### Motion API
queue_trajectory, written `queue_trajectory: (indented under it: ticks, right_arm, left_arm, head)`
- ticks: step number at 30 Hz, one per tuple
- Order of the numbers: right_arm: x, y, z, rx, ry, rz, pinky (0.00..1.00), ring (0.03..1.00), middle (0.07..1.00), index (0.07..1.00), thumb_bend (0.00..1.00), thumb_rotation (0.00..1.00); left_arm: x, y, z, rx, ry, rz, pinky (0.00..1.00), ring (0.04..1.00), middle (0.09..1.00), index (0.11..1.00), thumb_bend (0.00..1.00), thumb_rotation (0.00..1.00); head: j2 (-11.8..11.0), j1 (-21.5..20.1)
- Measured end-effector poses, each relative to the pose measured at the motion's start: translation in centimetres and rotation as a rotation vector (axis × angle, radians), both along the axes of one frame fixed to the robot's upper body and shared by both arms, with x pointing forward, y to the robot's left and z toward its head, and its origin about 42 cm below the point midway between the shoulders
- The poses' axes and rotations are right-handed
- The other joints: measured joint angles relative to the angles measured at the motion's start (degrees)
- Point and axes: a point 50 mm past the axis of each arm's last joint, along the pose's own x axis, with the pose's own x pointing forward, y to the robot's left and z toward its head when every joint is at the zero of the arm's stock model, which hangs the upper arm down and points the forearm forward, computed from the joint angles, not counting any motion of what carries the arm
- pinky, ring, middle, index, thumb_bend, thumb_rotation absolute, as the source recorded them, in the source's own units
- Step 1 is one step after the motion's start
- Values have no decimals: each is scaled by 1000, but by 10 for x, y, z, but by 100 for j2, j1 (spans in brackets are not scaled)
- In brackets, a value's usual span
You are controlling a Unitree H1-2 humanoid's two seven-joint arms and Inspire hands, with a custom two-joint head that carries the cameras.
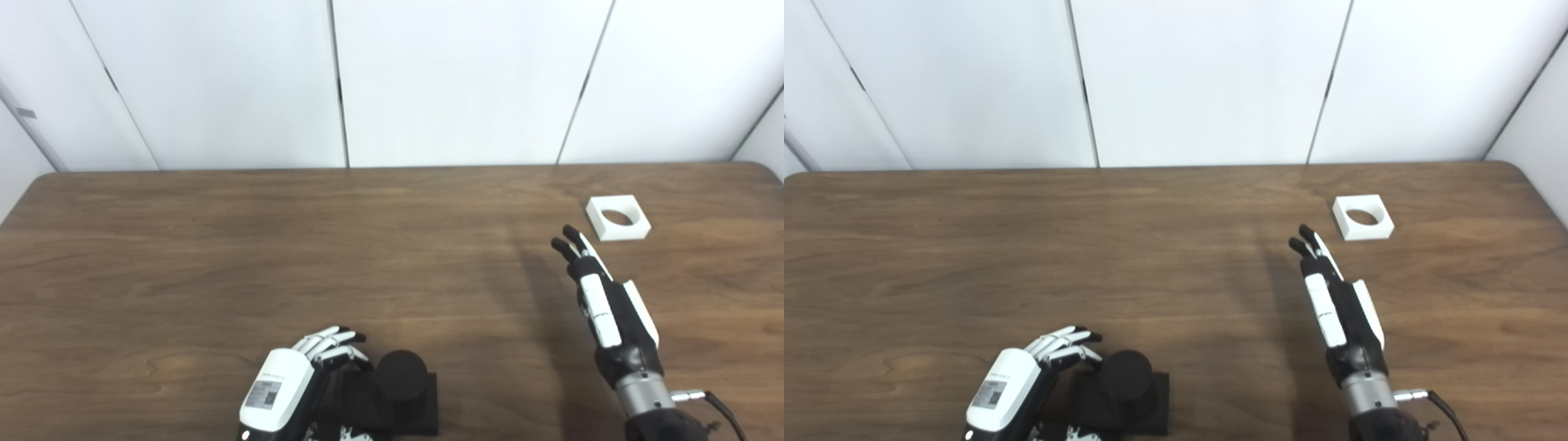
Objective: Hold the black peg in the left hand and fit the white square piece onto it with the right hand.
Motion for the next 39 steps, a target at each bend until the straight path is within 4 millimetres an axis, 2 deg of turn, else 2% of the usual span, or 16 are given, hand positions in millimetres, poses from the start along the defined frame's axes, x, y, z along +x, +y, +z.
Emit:
queue_trajectory:
  ticks: [4, 6, 8, 9, 11, 12, 15, 17, 18, 20, 24, 29, 34, 37, 39]
  right_arm:
    - [0, 0, 2, -1, -6, -7, 1000, 966, 922, 949, 478, 998]
    - [-1, -1, 7, 11, -24, -8, 940, 940, 933, 948, 430, 906]
    - [-3, -6, 15, 14, -47, -20, 885, 927, 926, 931, 428, 777]
    - [-4, -9, 18, 11, -52, -27, 873, 925, 924, 927, 427, 750]
    - [-2, -14, 20, -25, -37, -49, 908, 925, 912, 912, 464, 617]
    - [-1, -17, 21, -54, -21, -65, 921, 927, 912, 910, 470, 595]
    - [5, -27, 27, -226, -8, -81, 865, 892, 892, 892, 544, 499]
    - [9, -43, 34, -352, 9, -50, 851, 883, 893, 882, 611, 346]
    - [12, -53, 40, -400, 9, -59, 847, 880, 891, 879, 622, 319]
    - [25, -69, 54, -491, -8, -79, 897, 919, 905, 867, 660, 253]
    - [59, -87, 77, -656, -5, -62, 956, 978, 924, 823, 738, 181]
    - [101, -107, 101, -850, 38, -11, 923, 998, 929, 784, 834, 123]
    - [141, -116, 128, -1022, 72, 40, 968, 1000, 933, 768, 914, 86]
    - [159, -117, 137, -1110, 106, 67, 990, 1000, 945, 780, 921, 76]
    - [173, -118, 136, -1157, 144, 92, 988, 1000, 952, 784, 920, 82]
  left_arm:
    - [1, 0, 0, 7, 1, -1, 786, 848, 800, 488, 514, 46]
    - [1, 1, 0, 8, 2, -1, 782, 848, 798, 488, 514, 45]
    - [1, 1, 0, 9, 1, 0, 776, 847, 796, 488, 515, 44]
    - [2, 2, 0, 9, 1, 1, 775, 847, 795, 488, 515, 43]
    - [1, 3, 0, 10, 2, 5, 776, 845, 794, 488, 515, 44]
    - [1, 3, 0, 10, 1, 7, 777, 845, 794, 488, 515, 44]
    - [2, 3, -1, 12, 2, 7, 773, 842, 792, 488, 516, 43]
    - [2, 4, -1, 13, 3, 9, 772, 842, 792, 488, 516, 43]
    - [2, 5, -2, 13, 4, 11, 771, 842, 792, 488, 516, 43]
    - [1, 6, -3, 15, 7, 17, 772, 842, 792, 488, 516, 43]
    - [1, 5, -4, 11, 5, 8, 771, 839, 790, 488, 516, 42]
    - [2, 4, -5, 5, -5, -5, 768, 834, 788, 488, 516, 43]
    - [2, 6, -6, 0, -3, -5, 766, 837, 792, 488, 516, 43]
    - [2, 6, -6, -9, -1, -7, 770, 842, 794, 488, 516, 43]
    - [2, 7, -6, -12, 0, -9, 768, 846, 796, 488, 516, 43]
  head:
    - [-35, -220]
    - [-44, -282]
    - [-70, -352]
    - [-70, -352]
    - [-96, -430]
    - [-97, -431]
    - [-132, -502]
    - [-184, -545]
    - [-185, -546]
    - [-185, -546]
    - [-272, -572]
    - [-237, -695]
    - [-299, -853]
    - [-316, -906]
    - [-343, -932]
